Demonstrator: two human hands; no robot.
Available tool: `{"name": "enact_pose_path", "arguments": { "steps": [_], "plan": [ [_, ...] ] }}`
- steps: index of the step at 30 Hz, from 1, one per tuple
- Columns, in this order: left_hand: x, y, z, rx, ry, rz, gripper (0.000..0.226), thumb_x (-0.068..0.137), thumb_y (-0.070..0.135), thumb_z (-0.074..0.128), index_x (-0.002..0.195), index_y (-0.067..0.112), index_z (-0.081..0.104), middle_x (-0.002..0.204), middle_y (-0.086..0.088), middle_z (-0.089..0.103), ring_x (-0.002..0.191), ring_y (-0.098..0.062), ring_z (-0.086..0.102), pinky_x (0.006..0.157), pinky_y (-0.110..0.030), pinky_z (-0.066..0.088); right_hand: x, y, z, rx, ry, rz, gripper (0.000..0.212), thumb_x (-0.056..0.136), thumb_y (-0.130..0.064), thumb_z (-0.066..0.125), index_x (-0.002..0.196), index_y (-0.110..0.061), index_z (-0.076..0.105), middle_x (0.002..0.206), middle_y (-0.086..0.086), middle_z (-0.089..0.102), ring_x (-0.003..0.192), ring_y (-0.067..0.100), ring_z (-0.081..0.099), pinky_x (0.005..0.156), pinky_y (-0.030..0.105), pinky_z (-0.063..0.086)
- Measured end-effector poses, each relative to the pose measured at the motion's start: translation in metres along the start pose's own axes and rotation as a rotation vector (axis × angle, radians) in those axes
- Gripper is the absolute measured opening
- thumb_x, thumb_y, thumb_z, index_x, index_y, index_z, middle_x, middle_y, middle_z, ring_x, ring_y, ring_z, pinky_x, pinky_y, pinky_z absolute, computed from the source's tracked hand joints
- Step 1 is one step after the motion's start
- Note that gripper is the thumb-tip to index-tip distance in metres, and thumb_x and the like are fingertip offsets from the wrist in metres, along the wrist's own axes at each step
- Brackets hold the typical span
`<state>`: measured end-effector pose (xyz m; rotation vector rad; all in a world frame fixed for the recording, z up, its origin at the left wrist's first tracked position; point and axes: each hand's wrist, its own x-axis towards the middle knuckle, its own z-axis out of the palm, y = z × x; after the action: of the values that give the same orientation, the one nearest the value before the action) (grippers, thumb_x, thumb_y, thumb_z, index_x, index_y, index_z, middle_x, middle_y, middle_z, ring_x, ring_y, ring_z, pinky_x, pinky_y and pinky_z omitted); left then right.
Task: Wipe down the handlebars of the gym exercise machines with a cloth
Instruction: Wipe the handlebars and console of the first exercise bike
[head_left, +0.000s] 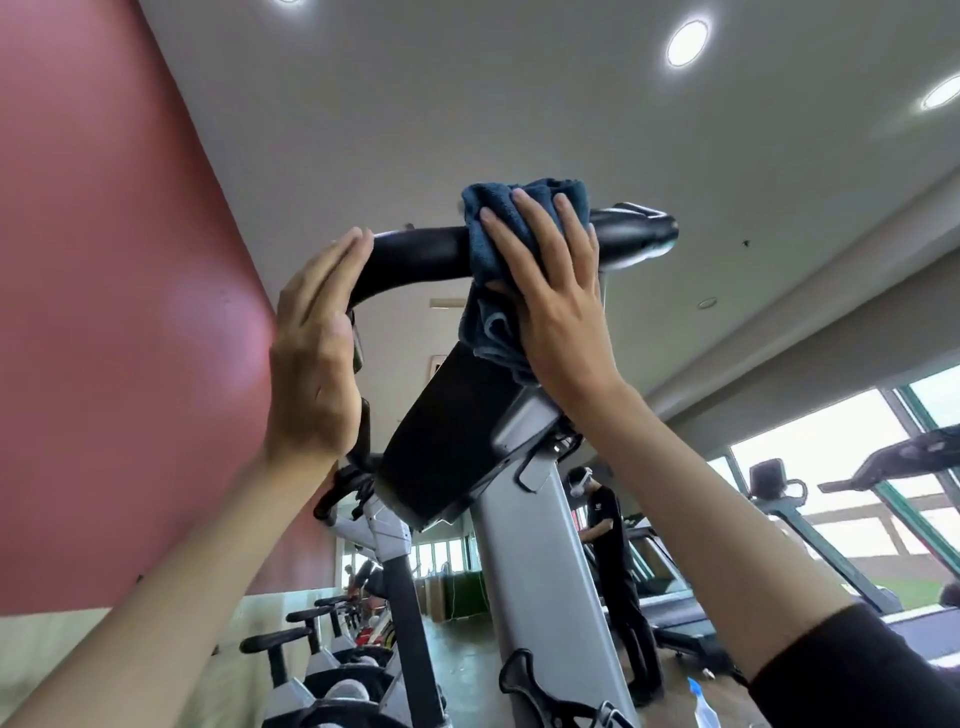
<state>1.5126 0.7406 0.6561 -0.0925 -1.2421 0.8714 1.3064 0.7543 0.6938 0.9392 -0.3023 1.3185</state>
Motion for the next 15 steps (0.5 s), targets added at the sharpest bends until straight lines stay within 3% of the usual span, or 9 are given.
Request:
{"name": "enact_pose_path", "arguments": {
  "steps": [3,6,11,15],
  "plan": [
    [0.004,-0.001,-0.010,-0.095,-0.050,-0.051,0.058,0.095,0.021,0.013,0.139,0.000,0.043,0.141,0.000,0.042,0.133,0.002,0.033,0.113,-0.022,0.026,-0.006,-0.010,0.001,0.038,0.010,0.161,0.044,0.098,-0.016,0.051,0.141,-0.012,0.046,0.149,0.014,0.039,0.141,0.036,0.020,0.112,0.060,0.025],
    [0.008,0.000,-0.019,-0.145,-0.110,-0.040,0.058,0.096,0.023,0.013,0.137,-0.003,0.045,0.141,-0.004,0.041,0.135,-0.008,0.036,0.114,-0.024,0.026,-0.008,-0.035,0.002,0.165,0.065,0.329,0.042,0.099,-0.016,0.049,0.140,-0.011,0.048,0.150,0.014,0.036,0.143,0.039,0.018,0.114,0.060,0.022],
    [0.014,-0.001,-0.030,-0.199,-0.180,-0.057,0.055,0.097,0.020,0.014,0.135,-0.001,0.048,0.135,0.007,0.045,0.130,0.000,0.039,0.110,-0.018,0.029,-0.023,-0.093,0.009,0.317,0.135,0.405,0.044,0.097,-0.013,0.052,0.140,-0.012,0.045,0.151,0.013,0.033,0.144,0.037,0.015,0.114,0.060,0.020],
    [0.017,-0.001,-0.036,-0.212,-0.234,-0.068,0.056,0.097,0.022,0.015,0.134,-0.002,0.048,0.136,0.003,0.047,0.130,0.000,0.040,0.109,-0.017,0.029,-0.051,-0.127,0.021,0.427,0.165,0.546,0.048,0.096,-0.007,0.054,0.142,-0.015,0.040,0.153,0.010,0.027,0.146,0.034,0.011,0.121,0.046,0.014]
  ]
}}
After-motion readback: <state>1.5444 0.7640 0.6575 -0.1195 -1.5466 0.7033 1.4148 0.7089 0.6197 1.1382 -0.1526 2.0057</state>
